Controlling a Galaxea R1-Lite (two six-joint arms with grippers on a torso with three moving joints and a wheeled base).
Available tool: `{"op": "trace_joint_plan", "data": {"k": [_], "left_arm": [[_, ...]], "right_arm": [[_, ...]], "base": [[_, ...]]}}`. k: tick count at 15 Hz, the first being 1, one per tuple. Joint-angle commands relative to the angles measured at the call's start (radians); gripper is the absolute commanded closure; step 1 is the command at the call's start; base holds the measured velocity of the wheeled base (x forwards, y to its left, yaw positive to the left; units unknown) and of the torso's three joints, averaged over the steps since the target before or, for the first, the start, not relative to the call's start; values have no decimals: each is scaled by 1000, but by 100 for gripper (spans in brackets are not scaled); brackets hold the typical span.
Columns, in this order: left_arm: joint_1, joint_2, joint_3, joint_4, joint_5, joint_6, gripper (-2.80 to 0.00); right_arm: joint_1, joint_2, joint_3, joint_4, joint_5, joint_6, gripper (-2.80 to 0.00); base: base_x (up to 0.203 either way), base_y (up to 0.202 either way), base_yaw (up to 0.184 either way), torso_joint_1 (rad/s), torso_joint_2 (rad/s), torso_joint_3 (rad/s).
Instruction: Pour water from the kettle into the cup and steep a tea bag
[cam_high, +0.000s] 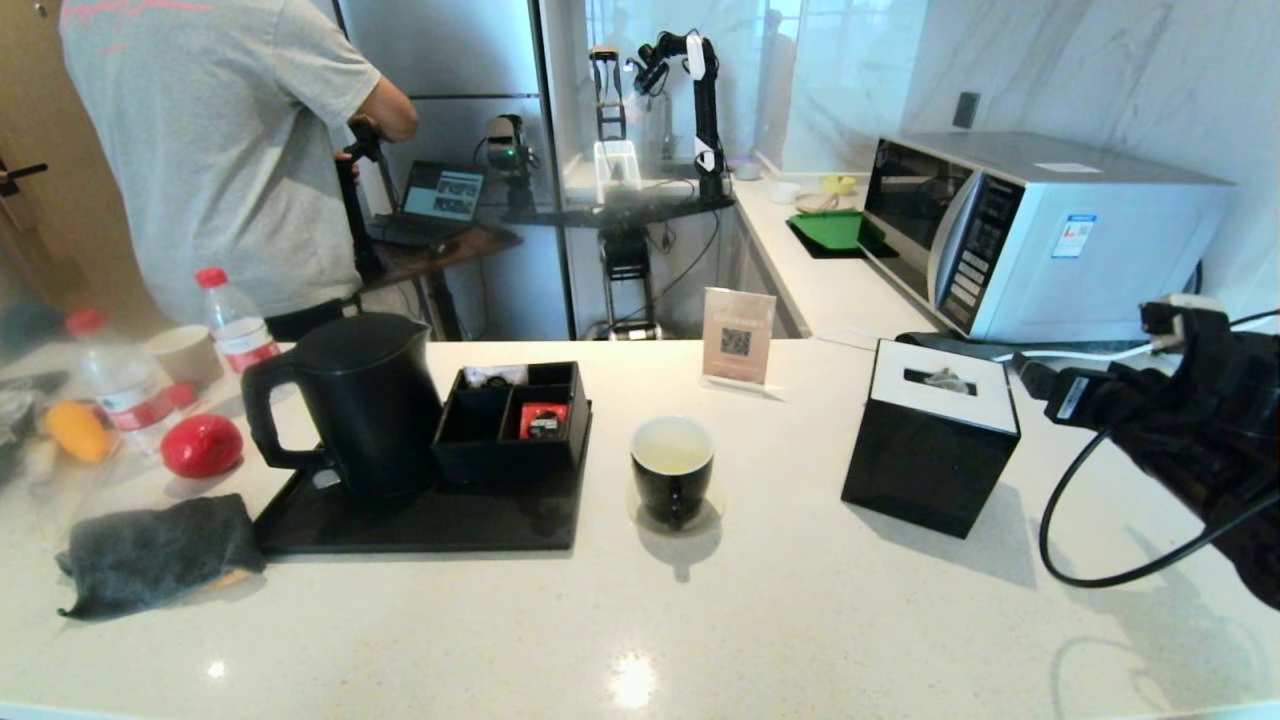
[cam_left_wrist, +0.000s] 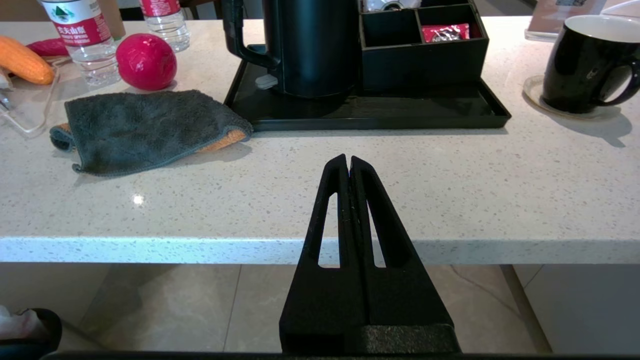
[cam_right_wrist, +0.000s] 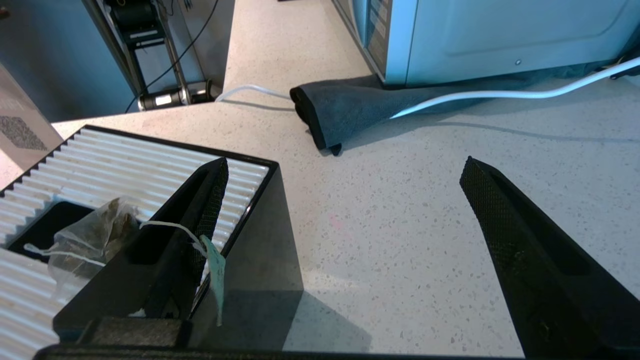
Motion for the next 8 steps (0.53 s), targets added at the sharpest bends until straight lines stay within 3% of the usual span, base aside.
{"op": "trace_joint_plan", "data": {"k": [1,8], "left_arm": [[0,0,0,0,0,-1,0],[0,0,0,0,0,0,0]], "right_arm": [[-16,12,7,-11,0,1,-280],[-54,16,68,-16,-2,-3,-280]], "base": [[0,0,0,0,0,0],[0,0,0,0,0,0]]}}
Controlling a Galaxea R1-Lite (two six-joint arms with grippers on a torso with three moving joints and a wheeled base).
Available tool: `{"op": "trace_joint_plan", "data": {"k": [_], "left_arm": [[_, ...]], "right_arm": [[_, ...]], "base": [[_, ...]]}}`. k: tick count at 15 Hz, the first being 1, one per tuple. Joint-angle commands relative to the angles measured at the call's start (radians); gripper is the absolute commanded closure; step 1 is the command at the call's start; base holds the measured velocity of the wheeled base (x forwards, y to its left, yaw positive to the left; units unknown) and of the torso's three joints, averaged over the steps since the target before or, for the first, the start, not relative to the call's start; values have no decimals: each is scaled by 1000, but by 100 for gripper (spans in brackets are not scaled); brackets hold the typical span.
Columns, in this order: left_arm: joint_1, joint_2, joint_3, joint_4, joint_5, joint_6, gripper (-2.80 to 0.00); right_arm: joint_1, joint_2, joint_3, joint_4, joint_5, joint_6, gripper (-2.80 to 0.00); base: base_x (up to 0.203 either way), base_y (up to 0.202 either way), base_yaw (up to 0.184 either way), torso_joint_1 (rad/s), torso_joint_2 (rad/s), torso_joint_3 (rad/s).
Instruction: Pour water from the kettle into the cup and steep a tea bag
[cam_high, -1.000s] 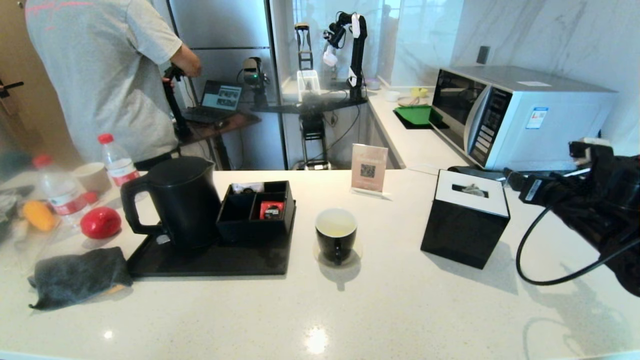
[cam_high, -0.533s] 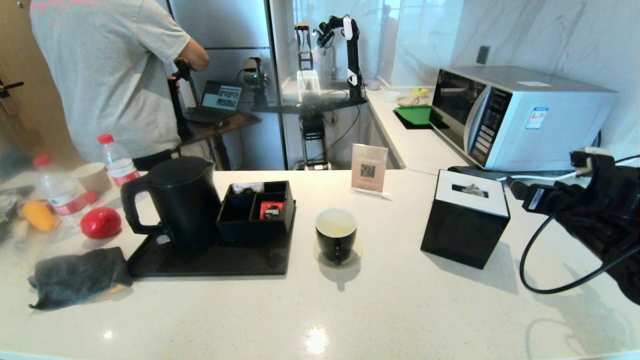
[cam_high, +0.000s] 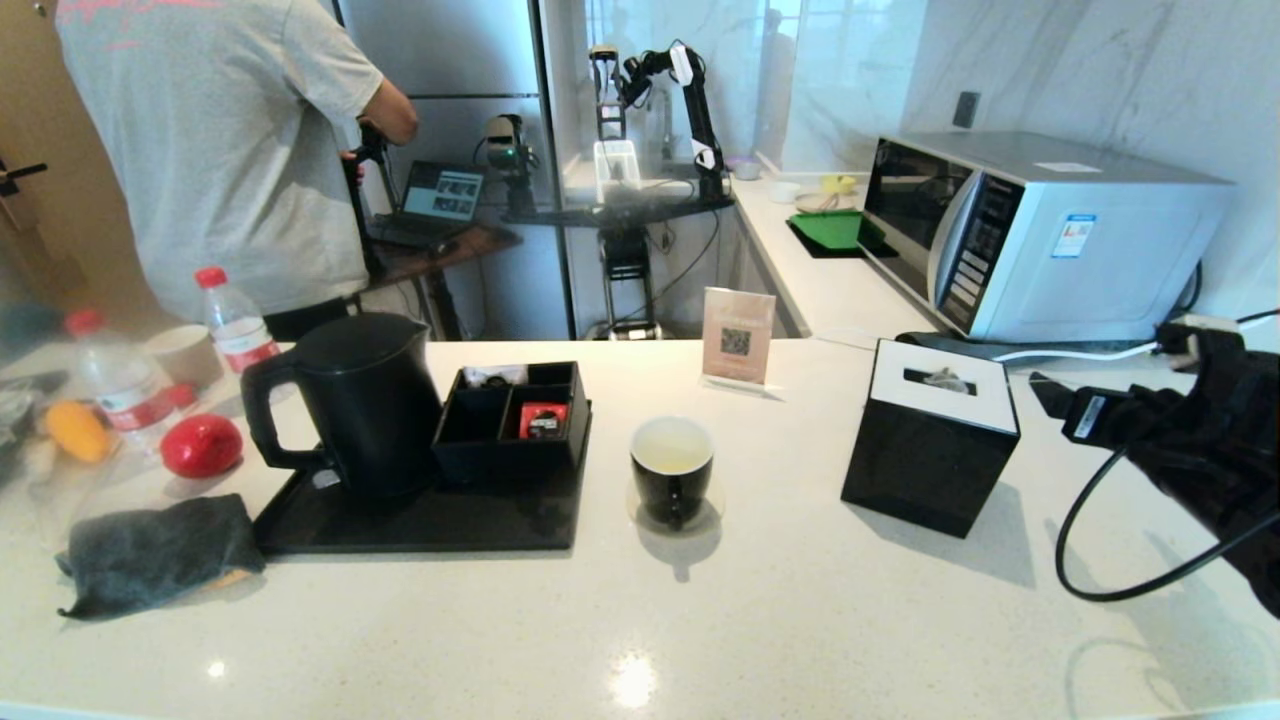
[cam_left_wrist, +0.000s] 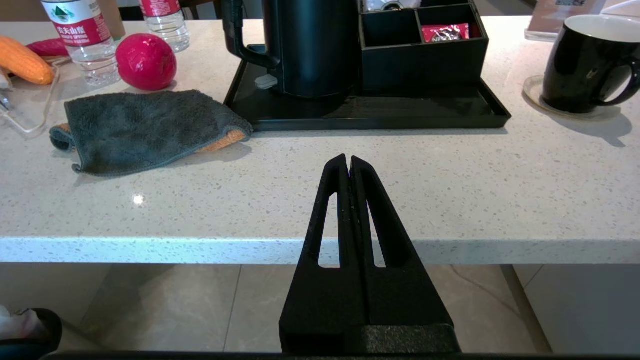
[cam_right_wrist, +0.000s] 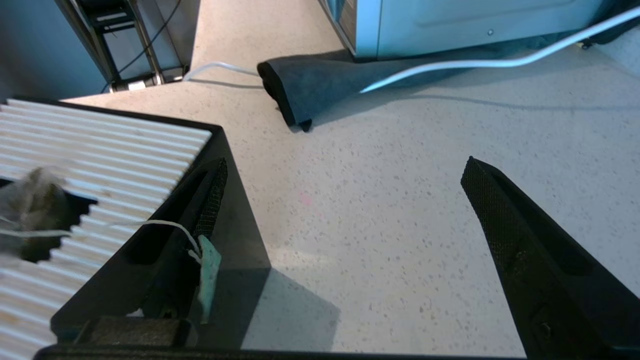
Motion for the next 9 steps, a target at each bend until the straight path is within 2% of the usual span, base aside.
{"op": "trace_joint_plan", "data": {"k": [1,6,9], "left_arm": [[0,0,0,0,0,0,0],[0,0,0,0,0,0,0],[0,0,0,0,0,0,0]], "right_arm": [[-6,4,30,-7,-1,-1,-280],[-5,20,93,-49,3,-2,-280],[-5,72,154,-135,5,-30,-280]], "base": [[0,0,0,0,0,0],[0,0,0,0,0,0],[0,0,0,0,0,0]]}}
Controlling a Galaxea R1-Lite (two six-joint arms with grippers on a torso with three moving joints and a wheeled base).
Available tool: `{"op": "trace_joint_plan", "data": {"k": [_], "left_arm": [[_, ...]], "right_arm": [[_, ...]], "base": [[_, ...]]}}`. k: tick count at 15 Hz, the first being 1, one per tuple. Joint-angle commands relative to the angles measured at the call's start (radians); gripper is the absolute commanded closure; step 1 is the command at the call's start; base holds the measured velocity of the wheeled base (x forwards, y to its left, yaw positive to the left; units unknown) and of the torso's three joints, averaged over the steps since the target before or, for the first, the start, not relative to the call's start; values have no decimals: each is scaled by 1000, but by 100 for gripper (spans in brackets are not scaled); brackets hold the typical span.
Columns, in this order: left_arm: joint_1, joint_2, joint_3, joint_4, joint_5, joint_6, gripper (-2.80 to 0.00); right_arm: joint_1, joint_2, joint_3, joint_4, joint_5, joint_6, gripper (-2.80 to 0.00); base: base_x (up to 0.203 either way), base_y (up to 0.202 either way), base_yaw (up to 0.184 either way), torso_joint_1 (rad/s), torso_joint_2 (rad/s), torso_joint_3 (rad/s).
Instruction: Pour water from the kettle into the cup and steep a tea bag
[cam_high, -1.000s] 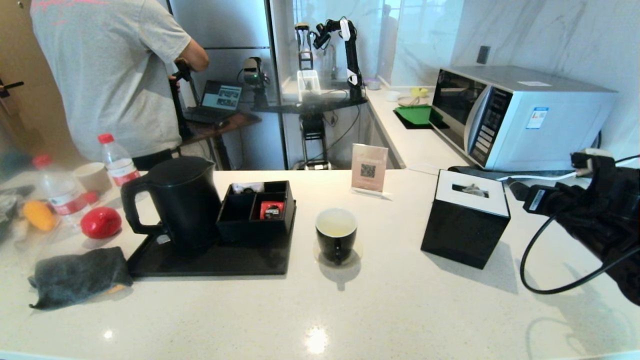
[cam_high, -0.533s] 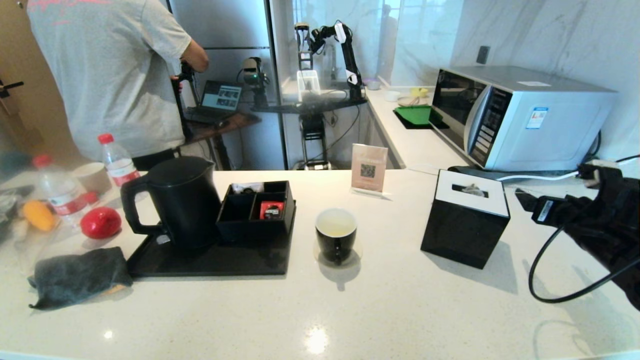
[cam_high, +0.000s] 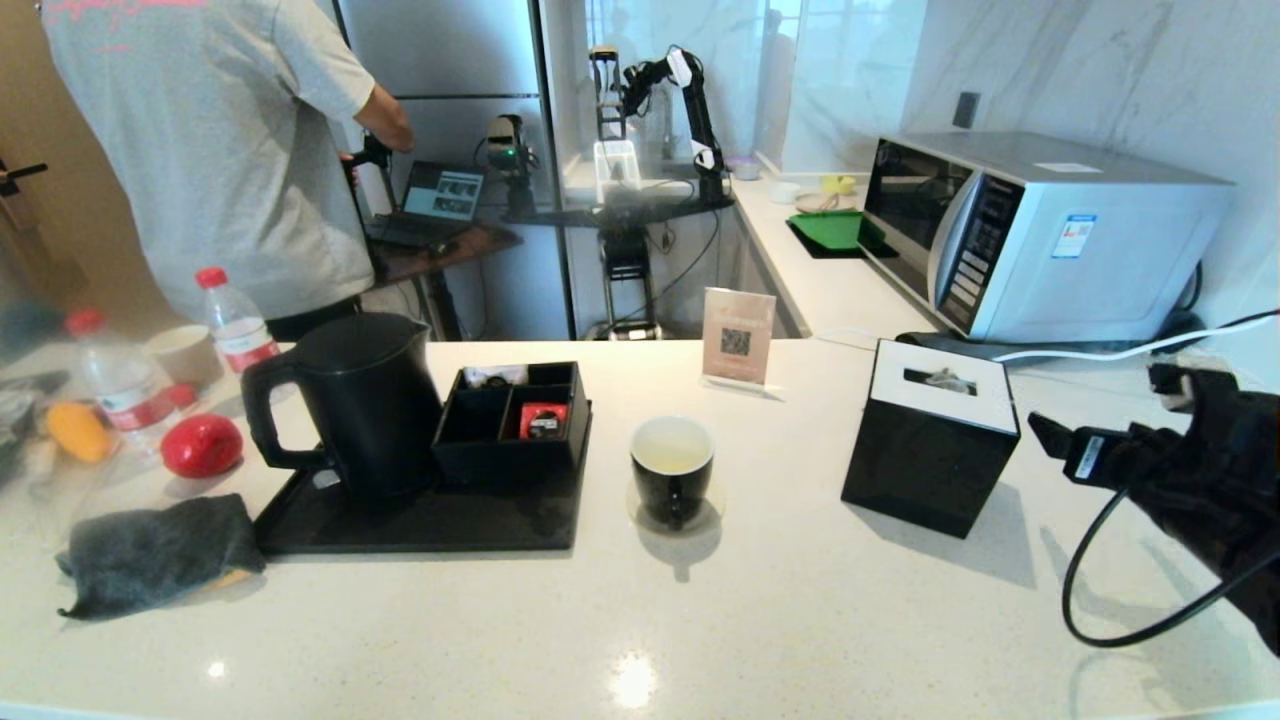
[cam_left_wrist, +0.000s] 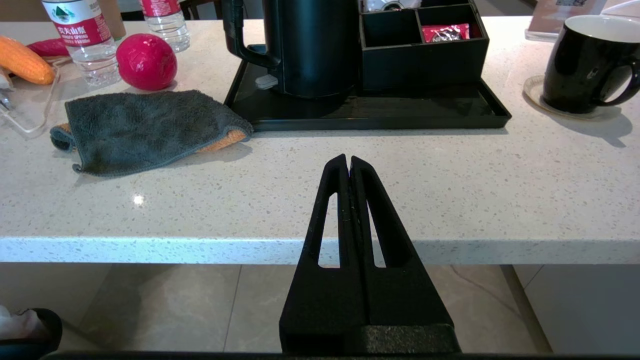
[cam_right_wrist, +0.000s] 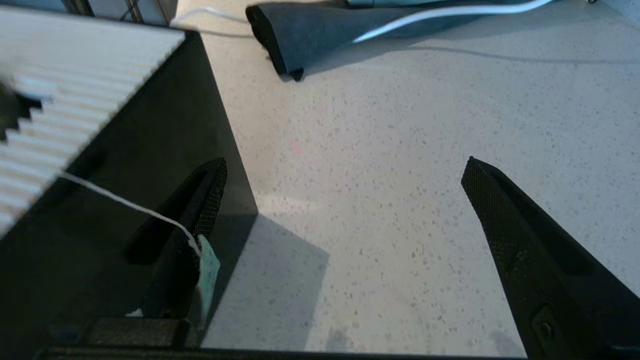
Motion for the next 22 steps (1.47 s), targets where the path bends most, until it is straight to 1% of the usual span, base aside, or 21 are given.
{"op": "trace_joint_plan", "data": {"k": [1,3,4,9,16,18,22], "left_arm": [[0,0,0,0,0,0,0],[0,0,0,0,0,0,0],[0,0,0,0,0,0,0],[0,0,0,0,0,0,0],[0,0,0,0,0,0,0],[0,0,0,0,0,0,0],[0,0,0,0,0,0,0]], "right_arm": [[1,64,53,-95,2,-8,-280],[5,110,88,-187,3,-12,-280],[10,121,102,-212,13,-14,-280],[14,111,108,-220,119,-25,-280],[24,88,108,-241,222,-23,-280],[24,74,108,-243,242,-14,-280],[23,59,107,-243,244,-13,-280]], "base": [[0,0,0,0,0,0],[0,0,0,0,0,0],[0,0,0,0,0,0],[0,0,0,0,0,0],[0,0,0,0,0,0],[0,0,0,0,0,0],[0,0,0,0,0,0]]}}
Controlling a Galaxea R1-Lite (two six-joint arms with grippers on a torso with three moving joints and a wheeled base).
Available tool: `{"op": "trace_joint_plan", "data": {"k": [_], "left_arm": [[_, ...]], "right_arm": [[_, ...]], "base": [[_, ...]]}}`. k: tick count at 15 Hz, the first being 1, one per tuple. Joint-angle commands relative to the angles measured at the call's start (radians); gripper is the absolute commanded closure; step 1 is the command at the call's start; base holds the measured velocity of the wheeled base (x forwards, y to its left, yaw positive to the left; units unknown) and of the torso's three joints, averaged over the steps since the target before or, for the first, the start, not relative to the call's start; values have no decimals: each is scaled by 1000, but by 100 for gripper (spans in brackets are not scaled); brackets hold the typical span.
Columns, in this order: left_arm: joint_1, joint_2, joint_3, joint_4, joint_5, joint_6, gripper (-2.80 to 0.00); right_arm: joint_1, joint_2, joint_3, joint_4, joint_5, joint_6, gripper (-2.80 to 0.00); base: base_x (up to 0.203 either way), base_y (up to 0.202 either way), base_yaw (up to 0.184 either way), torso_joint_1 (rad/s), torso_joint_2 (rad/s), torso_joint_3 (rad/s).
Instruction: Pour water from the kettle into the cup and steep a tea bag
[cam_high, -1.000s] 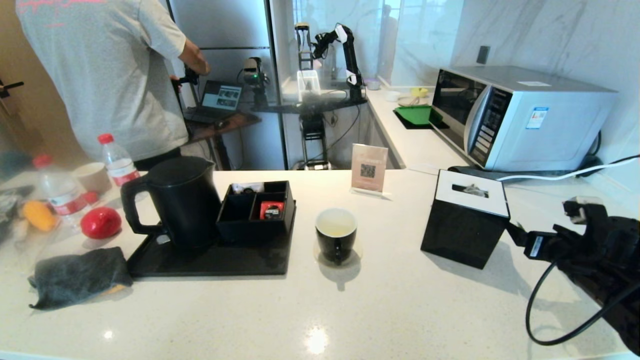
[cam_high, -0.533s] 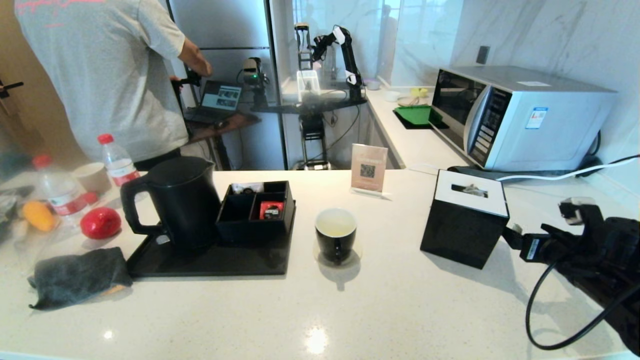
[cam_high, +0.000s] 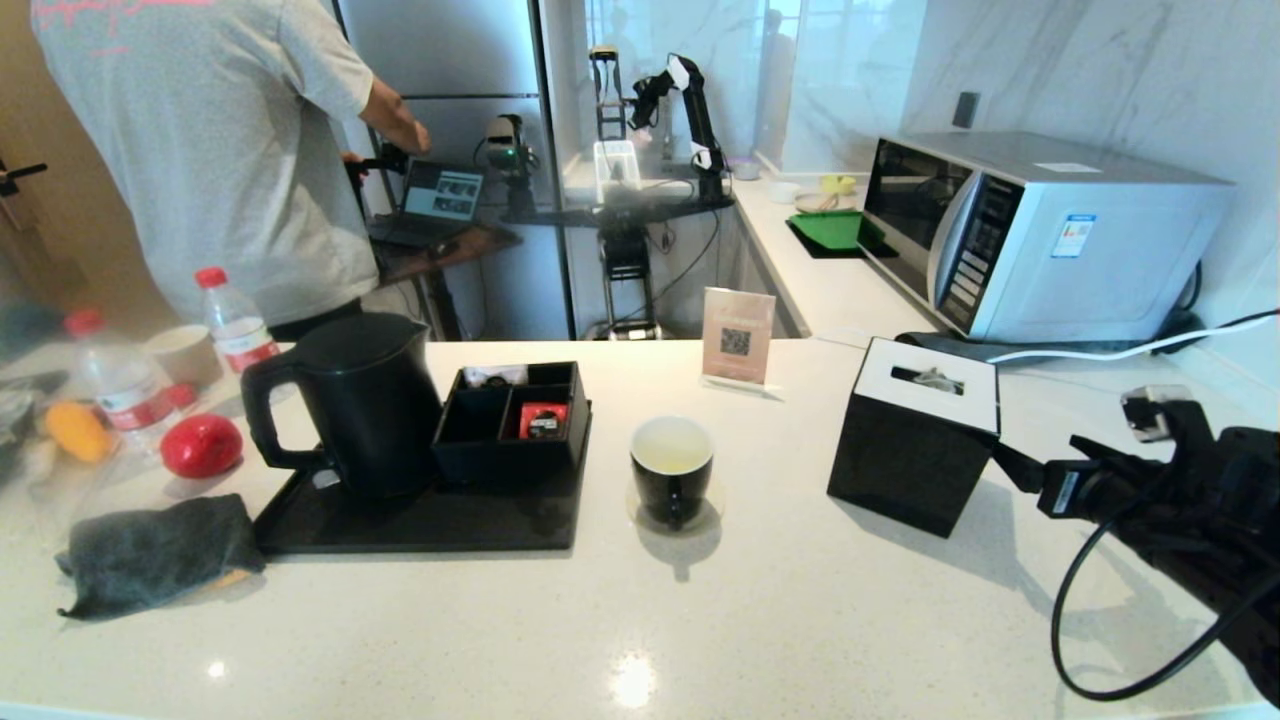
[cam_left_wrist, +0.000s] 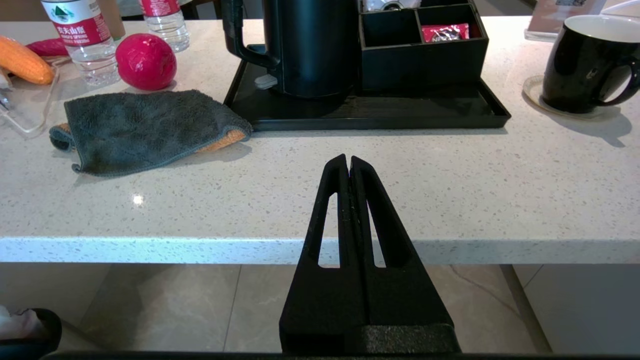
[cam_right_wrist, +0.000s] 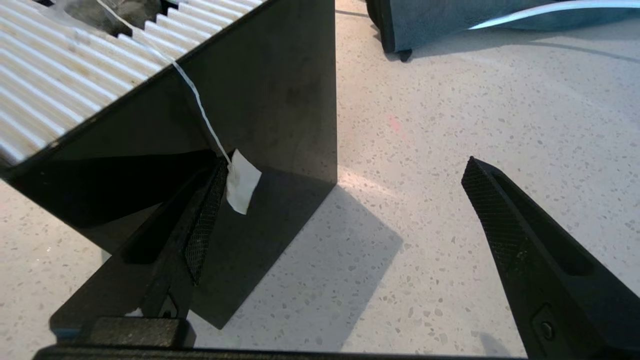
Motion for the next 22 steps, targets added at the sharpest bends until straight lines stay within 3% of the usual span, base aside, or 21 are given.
{"op": "trace_joint_plan", "data": {"k": [1,10,11,18,20,22], "left_arm": [[0,0,0,0,1,0,0],[0,0,0,0,1,0,0],[0,0,0,0,1,0,0],[0,0,0,0,1,0,0],[0,0,0,0,1,0,0],[0,0,0,0,1,0,0]], "right_arm": [[-1,-17,-1,-44,0,1,-280],[-64,-160,-11,-35,0,46,-280],[-65,-172,-12,-32,0,46,0],[-63,-225,-33,-19,15,47,0],[-62,-283,-59,54,46,46,0],[-55,-363,-121,218,55,45,0]], "base": [[0,0,0,0,0,0],[0,0,0,0,0,0],[0,0,0,0,0,0],[0,0,0,0,0,0],[0,0,0,0,0,0],[0,0,0,0,0,0]]}}
